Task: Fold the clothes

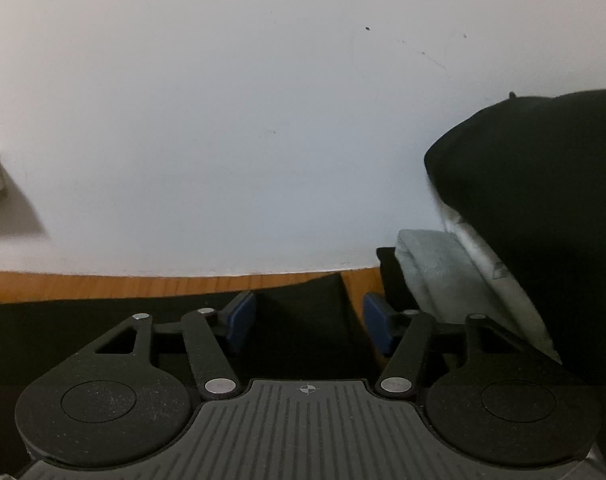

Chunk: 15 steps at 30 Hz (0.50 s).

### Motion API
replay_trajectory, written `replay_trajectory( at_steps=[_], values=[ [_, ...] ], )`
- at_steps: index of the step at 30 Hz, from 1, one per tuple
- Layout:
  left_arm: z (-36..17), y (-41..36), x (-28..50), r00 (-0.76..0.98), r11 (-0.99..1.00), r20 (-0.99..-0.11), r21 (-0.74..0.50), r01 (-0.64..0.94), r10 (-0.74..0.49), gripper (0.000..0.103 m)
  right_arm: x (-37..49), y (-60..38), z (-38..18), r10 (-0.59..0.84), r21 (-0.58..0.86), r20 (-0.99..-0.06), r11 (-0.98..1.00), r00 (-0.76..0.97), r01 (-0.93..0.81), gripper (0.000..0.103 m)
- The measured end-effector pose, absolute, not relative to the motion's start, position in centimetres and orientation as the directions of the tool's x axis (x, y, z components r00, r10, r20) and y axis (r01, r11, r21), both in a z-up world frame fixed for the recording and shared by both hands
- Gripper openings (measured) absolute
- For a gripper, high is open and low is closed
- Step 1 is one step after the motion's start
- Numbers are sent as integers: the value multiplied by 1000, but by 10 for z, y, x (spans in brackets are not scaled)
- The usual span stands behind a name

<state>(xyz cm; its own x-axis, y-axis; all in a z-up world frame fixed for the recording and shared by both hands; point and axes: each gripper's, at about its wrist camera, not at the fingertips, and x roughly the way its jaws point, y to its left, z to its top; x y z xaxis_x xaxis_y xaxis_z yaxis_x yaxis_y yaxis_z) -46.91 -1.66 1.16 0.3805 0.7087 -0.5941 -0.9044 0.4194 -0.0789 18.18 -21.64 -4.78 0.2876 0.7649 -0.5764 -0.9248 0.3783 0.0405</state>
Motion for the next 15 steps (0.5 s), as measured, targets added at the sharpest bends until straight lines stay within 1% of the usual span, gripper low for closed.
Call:
replay_trajectory(
  at_steps=[1, 2, 3, 6, 7, 8, 10, 11, 12, 13, 15],
  values=[
    [12, -17, -469, 380, 417, -594, -81, -905, 709, 60, 177, -223, -49, 770, 40, -572, 369, 282, -928, 52],
    [12, -17, -470, 380, 416, -593, -82, -906, 710, 61, 169, -232, -49, 780, 45, -568, 349, 263, -936, 35],
    [12, -17, -470, 379, 414, -593, -84, -906, 710, 61, 161, -241, -50, 790, 50, -563, 327, 244, -944, 9],
    [12, -17, -470, 377, 411, -593, -84, -908, 712, 62, 130, -267, -46, 789, -7, -553, 314, 266, -949, 5],
    [12, -17, -470, 376, 410, -593, -84, -908, 712, 62, 119, -280, -38, 804, -46, -516, 320, 297, -946, 5],
    [12, -17, -470, 376, 410, -593, -84, -908, 712, 62, 114, -293, -29, 817, -55, -472, 348, 332, -936, 5],
    [12, -16, -470, 373, 408, -597, -84, -909, 710, 63, 112, -324, -7, 810, -12, -383, 475, 443, -880, 4],
    [12, -16, -470, 372, 407, -599, -84, -910, 709, 64, 111, -329, -5, 792, -9, -396, 503, 465, -864, 5],
    [11, -16, -470, 371, 405, -601, -84, -910, 708, 65, 105, -327, -12, 767, -45, -448, 493, 459, -869, 5],
    [11, -16, -470, 371, 406, -602, -84, -910, 707, 69, 98, -324, -19, 739, -82, -501, 478, 451, -874, 7],
    [11, -15, -470, 371, 407, -605, -84, -909, 705, 73, 75, -328, -33, 687, -158, -565, 453, 457, -877, 15]
  ],
)
